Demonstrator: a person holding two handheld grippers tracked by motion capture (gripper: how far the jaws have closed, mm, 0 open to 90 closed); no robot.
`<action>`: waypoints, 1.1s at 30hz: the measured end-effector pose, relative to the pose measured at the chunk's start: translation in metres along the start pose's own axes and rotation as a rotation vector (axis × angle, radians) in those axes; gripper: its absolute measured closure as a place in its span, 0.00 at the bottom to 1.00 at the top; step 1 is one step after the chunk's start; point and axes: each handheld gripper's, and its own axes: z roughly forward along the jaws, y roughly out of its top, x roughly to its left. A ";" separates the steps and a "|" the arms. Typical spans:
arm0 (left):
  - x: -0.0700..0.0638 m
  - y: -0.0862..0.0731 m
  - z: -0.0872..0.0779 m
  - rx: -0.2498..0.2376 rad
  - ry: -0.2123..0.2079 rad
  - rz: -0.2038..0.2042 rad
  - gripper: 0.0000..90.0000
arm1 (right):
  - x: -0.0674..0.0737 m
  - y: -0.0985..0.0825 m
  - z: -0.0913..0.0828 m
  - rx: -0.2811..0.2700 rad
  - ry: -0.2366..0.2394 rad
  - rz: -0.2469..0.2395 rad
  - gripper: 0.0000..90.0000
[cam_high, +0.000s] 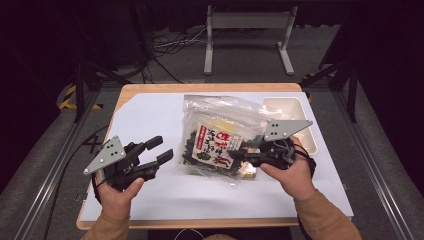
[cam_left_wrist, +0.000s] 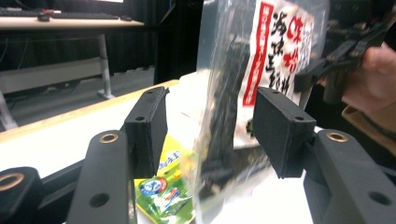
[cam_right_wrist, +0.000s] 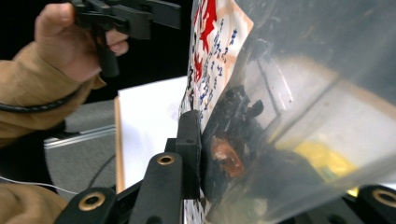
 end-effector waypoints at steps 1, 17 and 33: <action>0.002 -0.001 0.000 0.009 0.007 0.001 0.51 | -0.002 0.001 -0.002 0.006 -0.009 -0.001 0.81; 0.017 -0.016 0.010 0.101 0.043 -0.008 0.45 | -0.030 0.025 -0.047 0.061 -0.172 -0.038 0.81; 0.045 -0.038 0.014 0.173 0.079 -0.059 0.41 | -0.060 0.037 -0.078 0.105 -0.327 -0.063 0.81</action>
